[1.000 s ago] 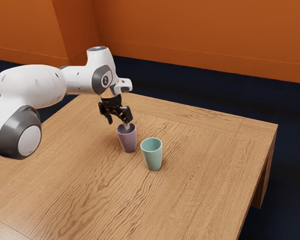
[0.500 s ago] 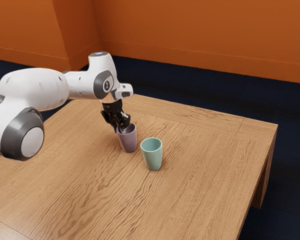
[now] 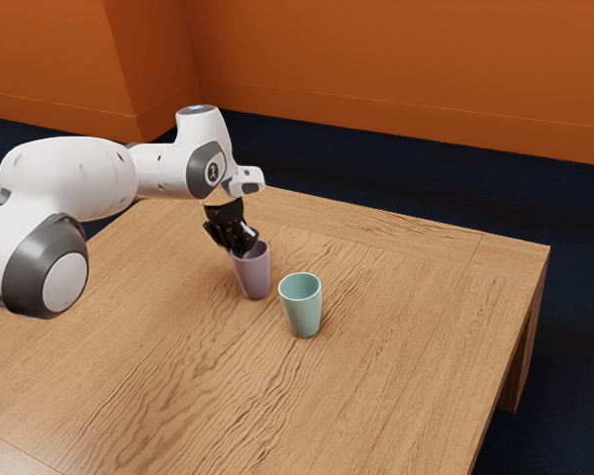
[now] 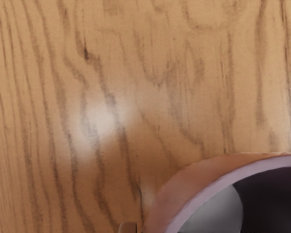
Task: Place the left cup onto the right cup
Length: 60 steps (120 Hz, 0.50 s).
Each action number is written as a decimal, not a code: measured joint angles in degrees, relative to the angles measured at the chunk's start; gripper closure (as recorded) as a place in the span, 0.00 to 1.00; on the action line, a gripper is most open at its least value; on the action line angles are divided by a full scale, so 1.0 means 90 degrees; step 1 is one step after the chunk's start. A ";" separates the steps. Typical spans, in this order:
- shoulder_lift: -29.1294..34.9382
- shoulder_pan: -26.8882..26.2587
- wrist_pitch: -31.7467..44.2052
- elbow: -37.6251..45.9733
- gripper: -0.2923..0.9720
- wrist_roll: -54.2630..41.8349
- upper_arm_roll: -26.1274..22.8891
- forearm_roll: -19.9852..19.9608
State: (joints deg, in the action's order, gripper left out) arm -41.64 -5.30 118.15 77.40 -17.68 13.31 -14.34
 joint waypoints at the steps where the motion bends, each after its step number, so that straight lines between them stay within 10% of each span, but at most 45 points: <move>1: 0.0002 -0.0001 0.0000 0.0001 0.83 0.0000 -0.0001 0.0000; 60: 0.1154 -0.0187 0.0010 0.1014 0.85 0.0046 0.0000 0.0043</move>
State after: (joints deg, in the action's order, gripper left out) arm -31.26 -6.98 118.24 86.52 -17.27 13.30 -13.96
